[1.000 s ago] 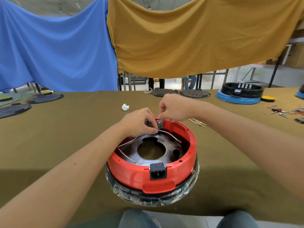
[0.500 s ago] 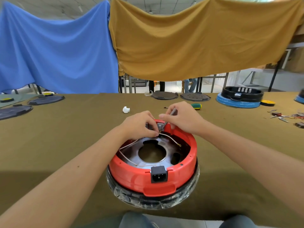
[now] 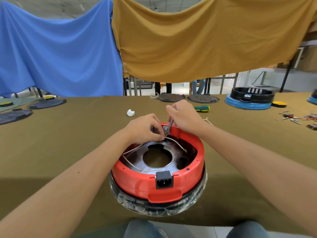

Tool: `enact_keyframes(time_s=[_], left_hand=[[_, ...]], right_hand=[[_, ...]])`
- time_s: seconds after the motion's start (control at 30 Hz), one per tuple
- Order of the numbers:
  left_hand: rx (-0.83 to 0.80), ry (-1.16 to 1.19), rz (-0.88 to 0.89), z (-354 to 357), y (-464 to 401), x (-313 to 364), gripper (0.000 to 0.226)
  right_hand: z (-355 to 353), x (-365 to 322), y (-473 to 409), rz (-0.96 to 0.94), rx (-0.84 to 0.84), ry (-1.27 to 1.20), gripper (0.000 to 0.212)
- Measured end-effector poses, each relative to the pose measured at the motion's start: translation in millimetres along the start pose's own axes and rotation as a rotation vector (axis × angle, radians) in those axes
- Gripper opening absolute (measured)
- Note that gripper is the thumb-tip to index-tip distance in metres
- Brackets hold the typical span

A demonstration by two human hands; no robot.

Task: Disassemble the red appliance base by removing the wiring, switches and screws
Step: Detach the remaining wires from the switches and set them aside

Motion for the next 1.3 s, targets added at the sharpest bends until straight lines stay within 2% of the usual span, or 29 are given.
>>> enact_keyframes(time_s=[0.17,0.3,0.4,0.57,0.73,0.9,1.1,1.3], left_hand=[[0.004,0.000,0.001,-0.2,0.8,-0.1,0.007],[0.012,-0.006,-0.007,-0.2,0.7,-0.1,0.009],[0.001,-0.014,-0.007,-0.2,-0.3,0.1,0.010],[0.009,-0.010,0.000,0.1,-1.1,-1.4,0.002],[0.003,-0.014,0.007,0.0,-1.2,-1.4,0.004],[0.003,-0.017,0.001,0.0,-1.7,-1.9,0.005],[0.001,-0.007,0.007,-0.5,-1.2,-1.1,0.005],[-0.004,-0.003,0.007,-0.7,-1.0,-0.1,0.006]], right_hand=[[0.3,-2.9,6.7,-0.039,0.069,0.024,0.051],[6.1,-18.4,17.4,-0.204,0.107,0.271,0.054],[9.2,-25.2,18.2,-0.240,0.076,0.346,0.054],[3.4,-21.4,19.0,-0.234,0.112,0.244,0.051],[2.4,-16.9,14.4,-0.182,0.099,0.189,0.053],[9.1,-14.3,7.6,-0.119,-0.009,0.188,0.054],[0.7,-11.1,13.8,-0.163,0.124,0.145,0.052],[2.2,-10.9,13.1,-0.165,0.102,0.123,0.052]])
Point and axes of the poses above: each hand's wrist, its own y-axis away from the middle knuckle, its own z-axis out of the palm, x = y × z, the point moved 4 cm from there along -y, towards the middle knuckle, and after that the axes turned 13 degrees about -x, right-handed, at the moved point
